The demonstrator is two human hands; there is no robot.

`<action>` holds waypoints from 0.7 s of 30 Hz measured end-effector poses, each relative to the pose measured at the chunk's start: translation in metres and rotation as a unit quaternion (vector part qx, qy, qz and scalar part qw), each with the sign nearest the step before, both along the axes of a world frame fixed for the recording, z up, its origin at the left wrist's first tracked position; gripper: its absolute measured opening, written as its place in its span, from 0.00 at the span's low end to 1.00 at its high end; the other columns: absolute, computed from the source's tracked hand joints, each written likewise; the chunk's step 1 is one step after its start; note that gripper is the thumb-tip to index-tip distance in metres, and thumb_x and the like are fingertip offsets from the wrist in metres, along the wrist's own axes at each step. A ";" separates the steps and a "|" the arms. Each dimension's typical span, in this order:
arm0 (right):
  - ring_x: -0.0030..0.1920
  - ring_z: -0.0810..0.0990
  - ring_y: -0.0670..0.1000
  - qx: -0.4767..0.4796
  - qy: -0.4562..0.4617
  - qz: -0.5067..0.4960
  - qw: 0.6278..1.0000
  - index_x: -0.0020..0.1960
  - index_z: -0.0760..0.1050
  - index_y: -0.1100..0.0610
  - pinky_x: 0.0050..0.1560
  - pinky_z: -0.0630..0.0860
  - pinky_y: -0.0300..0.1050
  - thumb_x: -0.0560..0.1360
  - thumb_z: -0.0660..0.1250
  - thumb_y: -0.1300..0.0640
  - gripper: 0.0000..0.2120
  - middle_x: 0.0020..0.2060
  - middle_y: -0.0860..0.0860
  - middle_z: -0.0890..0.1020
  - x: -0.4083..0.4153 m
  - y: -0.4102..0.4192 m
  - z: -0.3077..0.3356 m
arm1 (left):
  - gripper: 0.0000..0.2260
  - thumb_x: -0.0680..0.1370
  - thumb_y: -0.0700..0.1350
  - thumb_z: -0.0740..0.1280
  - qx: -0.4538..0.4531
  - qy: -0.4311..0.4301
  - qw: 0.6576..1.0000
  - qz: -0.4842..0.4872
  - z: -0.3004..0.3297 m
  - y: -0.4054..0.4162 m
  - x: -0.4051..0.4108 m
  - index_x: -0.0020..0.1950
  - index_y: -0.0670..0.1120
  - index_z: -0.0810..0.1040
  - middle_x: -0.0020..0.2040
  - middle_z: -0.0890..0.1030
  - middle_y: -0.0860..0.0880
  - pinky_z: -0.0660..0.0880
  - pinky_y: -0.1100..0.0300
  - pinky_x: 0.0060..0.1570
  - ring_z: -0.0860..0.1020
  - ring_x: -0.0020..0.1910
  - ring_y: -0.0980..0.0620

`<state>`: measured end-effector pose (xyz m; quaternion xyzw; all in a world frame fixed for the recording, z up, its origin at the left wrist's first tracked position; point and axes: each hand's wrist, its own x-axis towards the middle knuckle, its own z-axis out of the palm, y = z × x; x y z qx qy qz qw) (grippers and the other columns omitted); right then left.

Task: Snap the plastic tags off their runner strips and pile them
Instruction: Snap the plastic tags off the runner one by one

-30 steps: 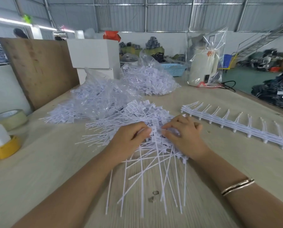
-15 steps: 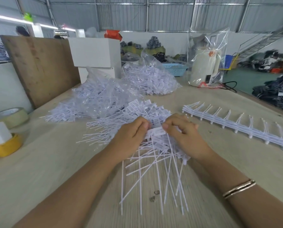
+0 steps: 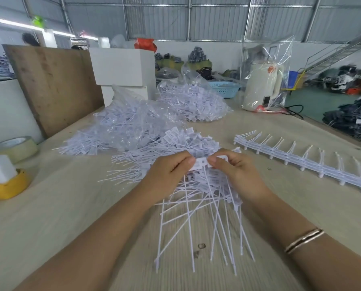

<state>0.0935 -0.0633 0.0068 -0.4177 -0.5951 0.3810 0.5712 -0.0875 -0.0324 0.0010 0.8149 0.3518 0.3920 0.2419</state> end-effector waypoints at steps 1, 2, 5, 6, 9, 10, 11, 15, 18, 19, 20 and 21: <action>0.41 0.82 0.48 -0.001 0.026 0.009 1.000 0.37 0.81 0.56 0.42 0.76 0.35 0.74 0.68 0.61 0.07 0.37 0.51 0.83 -0.001 -0.002 -0.001 | 0.13 0.81 0.48 0.59 -0.006 -0.019 1.000 -0.001 -0.001 0.000 0.002 0.37 0.48 0.72 0.29 0.71 0.56 0.62 0.69 0.29 0.66 0.25 0.61; 0.41 0.83 0.48 -0.006 0.044 0.019 0.999 0.36 0.81 0.53 0.41 0.76 0.34 0.74 0.68 0.60 0.09 0.37 0.50 0.84 -0.003 -0.004 -0.002 | 0.13 0.81 0.47 0.58 -0.010 -0.033 0.999 -0.002 -0.002 -0.001 0.004 0.37 0.48 0.72 0.29 0.71 0.55 0.62 0.70 0.28 0.66 0.25 0.62; 0.34 0.81 0.41 -0.018 0.086 -0.030 0.996 0.35 0.80 0.51 0.31 0.76 0.35 0.75 0.66 0.56 0.11 0.34 0.45 0.83 -0.001 -0.006 -0.003 | 0.13 0.81 0.49 0.57 -0.040 -0.078 0.996 0.011 -0.007 0.000 0.007 0.37 0.54 0.73 0.31 0.73 0.57 0.63 0.72 0.27 0.67 0.26 0.63; 0.30 0.78 0.38 -0.019 0.101 -0.088 0.991 0.35 0.78 0.51 0.30 0.74 0.35 0.76 0.66 0.53 0.11 0.32 0.43 0.81 0.005 -0.005 -0.002 | 0.13 0.80 0.51 0.57 -0.059 -0.115 0.991 0.026 -0.007 0.001 0.005 0.38 0.55 0.74 0.32 0.74 0.58 0.64 0.73 0.29 0.69 0.29 0.61; 0.30 0.73 0.39 0.009 0.065 -0.168 0.984 0.33 0.75 0.52 0.39 0.67 0.40 0.76 0.65 0.53 0.14 0.29 0.43 0.75 0.024 0.002 0.000 | 0.14 0.75 0.60 0.57 -0.083 -0.184 0.978 0.058 -0.005 0.007 -0.004 0.38 0.52 0.73 0.33 0.72 0.59 0.68 0.70 0.35 0.73 0.38 0.56; 0.32 0.74 0.39 0.001 0.039 -0.162 0.986 0.33 0.76 0.52 0.41 0.69 0.39 0.76 0.66 0.52 0.13 0.29 0.42 0.75 0.024 0.003 0.000 | 0.16 0.73 0.62 0.57 -0.074 -0.170 0.981 0.051 -0.006 0.007 -0.006 0.38 0.50 0.72 0.33 0.72 0.57 0.68 0.67 0.35 0.72 0.37 0.55; 0.34 0.75 0.40 -0.005 -0.012 -0.159 0.987 0.34 0.76 0.50 0.44 0.70 0.38 0.75 0.67 0.52 0.11 0.30 0.42 0.76 0.023 0.006 -0.003 | 0.18 0.73 0.62 0.57 -0.059 -0.144 0.987 0.040 -0.007 0.007 -0.006 0.39 0.48 0.72 0.32 0.71 0.53 0.67 0.65 0.34 0.70 0.34 0.54; 0.51 0.70 0.44 0.036 -0.409 -0.217 0.885 0.45 0.78 0.40 0.46 0.52 0.44 0.74 0.65 0.42 0.05 0.44 0.39 0.73 0.014 0.017 -0.015 | 0.11 0.77 0.54 0.62 -0.011 -0.060 0.998 0.027 -0.005 0.003 -0.005 0.37 0.53 0.76 0.28 0.72 0.48 0.63 0.71 0.28 0.65 0.25 0.59; 0.58 0.68 0.45 0.058 -0.439 -0.246 0.862 0.61 0.76 0.43 0.46 0.50 0.43 0.74 0.63 0.39 0.18 0.49 0.41 0.71 0.013 0.016 -0.016 | 0.05 0.75 0.56 0.64 -0.008 -0.013 0.999 0.035 -0.005 0.000 -0.003 0.45 0.57 0.76 0.33 0.79 0.46 0.67 0.65 0.29 0.69 0.24 0.59; 0.59 0.69 0.46 0.085 -0.396 -0.241 0.882 0.61 0.76 0.43 0.48 0.51 0.44 0.75 0.62 0.40 0.17 0.50 0.42 0.72 0.012 0.013 -0.014 | 0.06 0.75 0.57 0.64 -0.004 0.008 0.999 0.040 -0.005 -0.001 -0.002 0.45 0.57 0.75 0.34 0.80 0.48 0.71 0.61 0.32 0.72 0.26 0.58; 0.57 0.70 0.46 0.103 -0.347 -0.215 0.907 0.59 0.77 0.44 0.51 0.54 0.44 0.77 0.60 0.41 0.14 0.50 0.43 0.74 0.009 0.009 -0.011 | 0.06 0.75 0.57 0.64 0.001 0.026 0.999 0.041 -0.005 -0.002 0.001 0.46 0.56 0.74 0.35 0.81 0.49 0.74 0.57 0.36 0.76 0.29 0.57; 0.56 0.71 0.47 0.112 -0.310 -0.172 0.928 0.55 0.79 0.45 0.54 0.56 0.45 0.77 0.59 0.42 0.14 0.49 0.44 0.76 0.005 0.007 -0.008 | 0.06 0.76 0.57 0.63 0.008 0.040 0.998 0.039 -0.005 -0.003 0.003 0.46 0.55 0.74 0.36 0.82 0.51 0.77 0.54 0.41 0.78 0.33 0.56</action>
